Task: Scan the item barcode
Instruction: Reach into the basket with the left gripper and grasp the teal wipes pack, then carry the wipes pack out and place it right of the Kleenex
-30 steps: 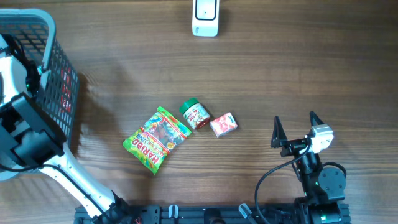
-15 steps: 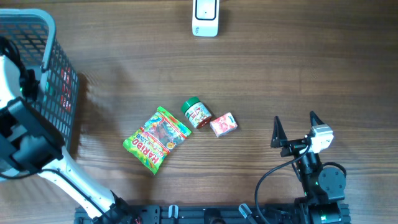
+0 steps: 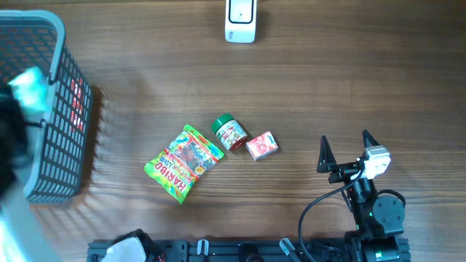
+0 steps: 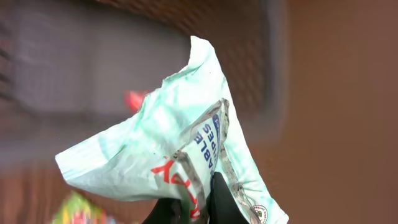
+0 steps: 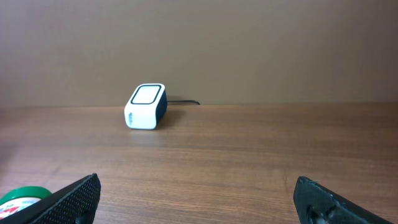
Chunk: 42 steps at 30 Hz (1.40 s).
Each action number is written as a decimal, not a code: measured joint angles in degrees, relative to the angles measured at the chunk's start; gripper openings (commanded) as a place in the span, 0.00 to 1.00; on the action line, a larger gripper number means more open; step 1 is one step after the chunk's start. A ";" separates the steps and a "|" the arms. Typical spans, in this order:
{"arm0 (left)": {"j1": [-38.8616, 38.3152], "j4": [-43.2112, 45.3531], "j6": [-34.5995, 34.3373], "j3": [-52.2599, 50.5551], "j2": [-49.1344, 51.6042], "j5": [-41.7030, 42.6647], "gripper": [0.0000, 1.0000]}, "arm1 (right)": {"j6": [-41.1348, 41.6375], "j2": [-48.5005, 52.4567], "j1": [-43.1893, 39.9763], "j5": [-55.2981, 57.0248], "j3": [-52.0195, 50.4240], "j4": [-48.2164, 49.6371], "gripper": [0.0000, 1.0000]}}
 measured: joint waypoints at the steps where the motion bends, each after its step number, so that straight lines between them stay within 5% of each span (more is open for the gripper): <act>1: -5.46 -0.09 0.35 0.04 -1.64 0.90 0.04 | -0.02 0.00 0.00 0.00 0.00 0.00 1.00; 8: -43.28 9.88 1.60 -7.26 6.16 0.96 0.04 | -0.02 0.00 0.00 0.00 0.00 0.00 1.00; 12: -56.68 17.86 1.81 -13.05 17.14 1.81 0.04 | 0.00 0.00 0.00 0.00 0.00 0.00 1.00; 24: -70.18 30.51 3.17 -15.34 45.40 7.34 0.06 | 0.00 0.00 0.00 0.00 0.00 0.00 1.00; 27: -70.03 30.82 3.45 -15.65 47.17 8.85 0.57 | 0.00 0.00 0.00 -0.02 0.00 0.00 1.00; 28: -70.03 30.82 3.58 -15.69 47.17 9.09 0.94 | 0.00 0.00 0.00 0.00 0.00 0.00 1.00; 30: -69.94 30.34 4.81 -15.19 46.64 9.64 1.00 | -0.02 0.00 0.00 0.00 0.00 0.00 1.00; 36: -67.76 20.85 13.14 -6.12 41.13 9.88 1.00 | 0.00 0.00 0.00 0.00 0.00 0.02 1.00; 38: -65.55 18.53 15.74 -1.51 37.20 9.88 0.74 | -0.02 0.00 0.00 0.00 0.00 0.00 1.00; 40: -61.94 15.04 18.34 3.56 32.11 9.92 0.21 | -0.02 0.00 0.00 0.00 0.00 0.00 1.00; 41: -60.04 13.86 19.15 5.20 29.79 9.88 0.13 | -0.02 0.00 0.00 0.00 0.00 0.02 1.00; 42: -55.65 11.39 20.57 7.89 25.29 9.35 0.16 | 0.00 0.00 0.00 0.00 0.00 0.02 1.00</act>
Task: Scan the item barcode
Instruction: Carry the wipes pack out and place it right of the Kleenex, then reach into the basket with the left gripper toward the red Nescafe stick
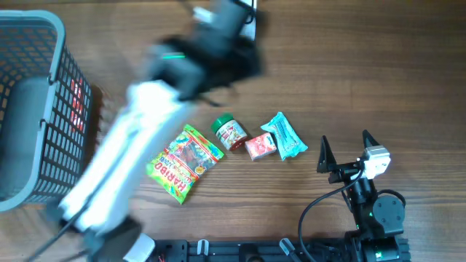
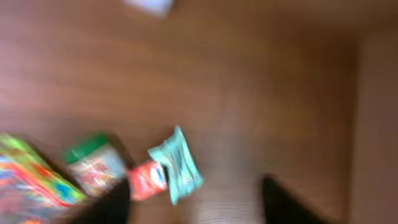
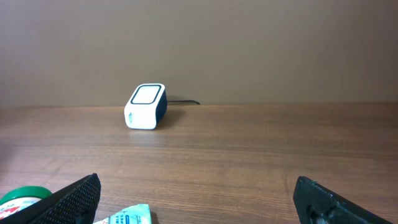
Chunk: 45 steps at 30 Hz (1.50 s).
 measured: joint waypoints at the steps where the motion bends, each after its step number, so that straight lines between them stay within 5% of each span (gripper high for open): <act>1: 2.21 -1.09 0.48 0.87 -2.19 -0.59 0.49 | 0.00 0.00 0.00 0.00 0.00 0.00 1.00; 2: 6.25 -2.95 1.36 1.75 -5.20 -1.44 0.96 | -0.02 0.00 0.00 -0.02 0.00 0.00 1.00; 3: 10.73 -5.18 1.75 2.05 -8.11 -2.60 1.00 | -0.02 0.00 0.00 0.00 0.00 0.00 1.00; 14: 54.49 -16.57 1.18 1.36 -13.22 -8.74 1.00 | 0.00 0.00 0.00 0.00 0.00 0.00 1.00; 22: 71.19 -15.82 0.20 -2.71 -3.39 -8.55 1.00 | 0.00 0.00 0.00 0.00 0.00 0.00 1.00; 28: 74.47 -11.93 3.91 -6.93 4.92 -8.48 1.00 | -0.02 0.00 0.00 0.00 0.00 -0.02 1.00; 37: 72.13 -7.91 25.68 -10.91 23.87 3.13 1.00 | 0.00 0.00 0.00 0.00 0.00 0.00 1.00; 45: 68.13 -1.88 32.70 -11.04 27.26 6.32 1.00 | 0.00 0.00 0.00 0.00 0.00 -0.02 1.00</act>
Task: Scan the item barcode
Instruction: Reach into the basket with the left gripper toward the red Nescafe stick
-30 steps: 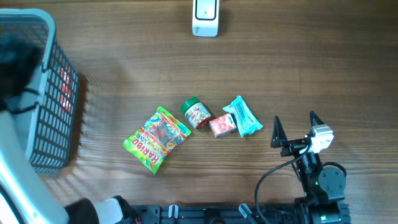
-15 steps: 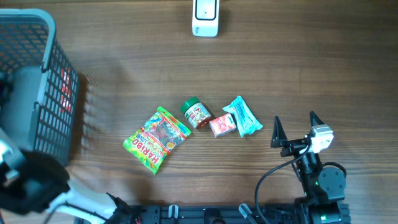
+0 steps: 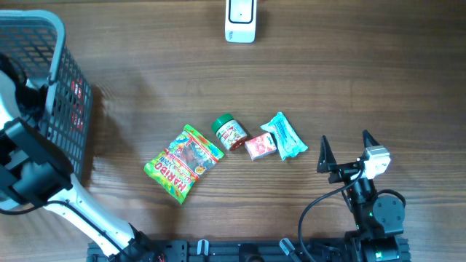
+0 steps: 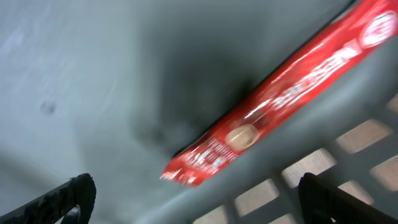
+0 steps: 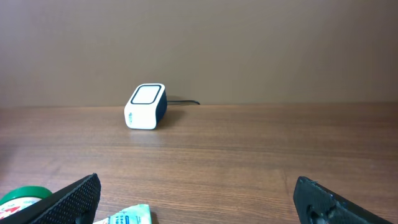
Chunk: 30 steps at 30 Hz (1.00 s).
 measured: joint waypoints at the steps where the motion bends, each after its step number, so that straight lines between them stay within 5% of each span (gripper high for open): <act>1: -0.35 0.74 0.15 0.00 0.00 -0.02 1.00 | -0.02 0.00 0.00 0.00 0.00 0.02 1.00; 19: -4.20 -1.90 3.15 1.09 5.44 -6.97 1.00 | -0.02 0.00 0.00 0.00 0.00 0.00 1.00; 30: -2.29 -12.76 -24.72 1.77 5.53 -20.90 1.00 | -0.02 0.00 0.00 0.00 0.00 0.00 1.00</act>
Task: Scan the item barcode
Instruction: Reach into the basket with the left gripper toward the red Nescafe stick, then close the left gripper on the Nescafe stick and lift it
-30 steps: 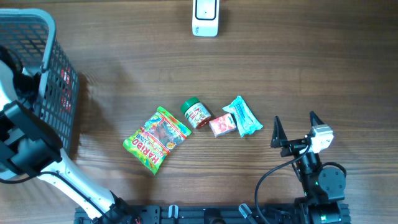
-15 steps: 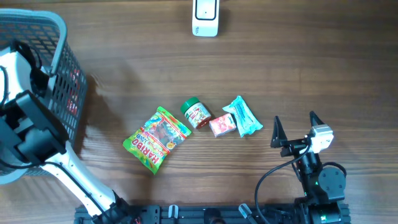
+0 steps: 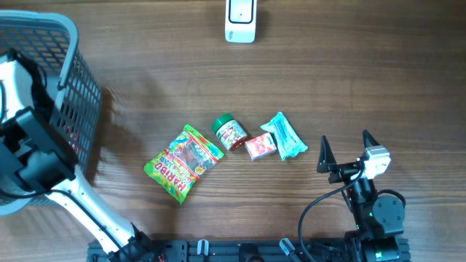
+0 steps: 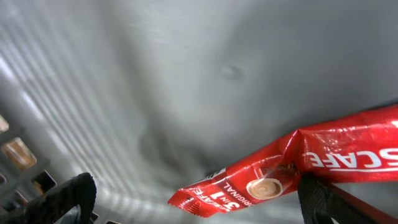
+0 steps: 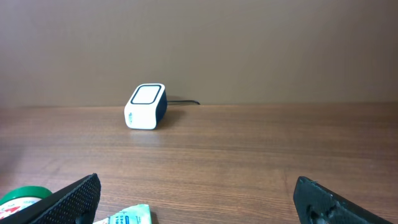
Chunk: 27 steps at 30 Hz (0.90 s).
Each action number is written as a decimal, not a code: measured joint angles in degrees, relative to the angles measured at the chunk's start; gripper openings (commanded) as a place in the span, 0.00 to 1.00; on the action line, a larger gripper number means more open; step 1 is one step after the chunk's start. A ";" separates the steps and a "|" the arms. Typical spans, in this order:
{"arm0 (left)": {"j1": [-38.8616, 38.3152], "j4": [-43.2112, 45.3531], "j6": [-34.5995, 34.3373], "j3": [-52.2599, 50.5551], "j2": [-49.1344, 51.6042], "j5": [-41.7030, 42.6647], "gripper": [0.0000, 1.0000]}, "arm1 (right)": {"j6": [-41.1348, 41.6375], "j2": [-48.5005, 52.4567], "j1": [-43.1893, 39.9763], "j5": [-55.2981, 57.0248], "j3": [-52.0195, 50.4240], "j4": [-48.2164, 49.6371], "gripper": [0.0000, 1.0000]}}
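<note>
My left gripper (image 4: 198, 206) is down inside the grey basket (image 3: 80, 87), open. A red coffee sachet (image 4: 292, 165) lies on the basket floor between its fingers, close against the right fingertip (image 4: 336, 202). From overhead only the left arm (image 3: 33, 142) shows, reaching into the basket. The white scanner (image 3: 240, 20) stands at the far edge and also shows in the right wrist view as the scanner (image 5: 146, 106). My right gripper (image 3: 344, 151) rests open at the near right, with nothing in it.
On the table's middle lie a green Haribo bag (image 3: 183, 161), a green-lidded jar (image 3: 230, 132), a small red box (image 3: 261, 146) and a mint wipes packet (image 3: 284, 136). The packet's corner (image 5: 124, 216) shows by my right gripper.
The basket has shifted and tilted toward the right. The red sachet, earlier up and to the right in the left wrist view, now lies low between the open fingers. Right arm unchanged.
My left gripper first held the mint wipes packet by the basket. Then the packet lay on the table right of the red box, and the gripper was open above the table. Later it was open inside the basket over a red sachet, and now it is closer to it.
</note>
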 measured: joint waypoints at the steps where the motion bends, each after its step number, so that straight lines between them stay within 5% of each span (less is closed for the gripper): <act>1: 0.44 -0.02 -1.18 0.00 0.00 0.07 1.00 | 0.00 0.00 0.00 0.00 0.00 0.00 1.00; 16: -0.48 9.46 2.34 -0.04 -0.83 2.03 0.99 | 0.02 0.00 0.00 0.00 0.00 0.00 1.00; 18: -0.72 9.92 2.78 -0.09 -0.87 2.49 0.80 | 0.00 0.00 0.00 0.00 0.00 0.02 1.00; 20: -0.83 9.92 3.06 -0.17 -0.87 3.19 0.29 | 0.02 0.00 0.00 0.00 0.00 0.00 1.00; 21: -0.87 10.12 3.30 -0.50 -0.87 3.69 0.11 | 0.00 0.00 0.00 0.00 0.00 0.02 1.00; 22: -0.87 10.40 3.65 -0.92 -0.87 4.11 0.04 | 0.00 0.00 0.00 0.00 0.00 0.00 1.00; 27: -1.09 14.32 4.44 -5.62 -2.58 6.78 0.09 | 0.00 0.00 0.00 0.00 0.00 0.00 1.00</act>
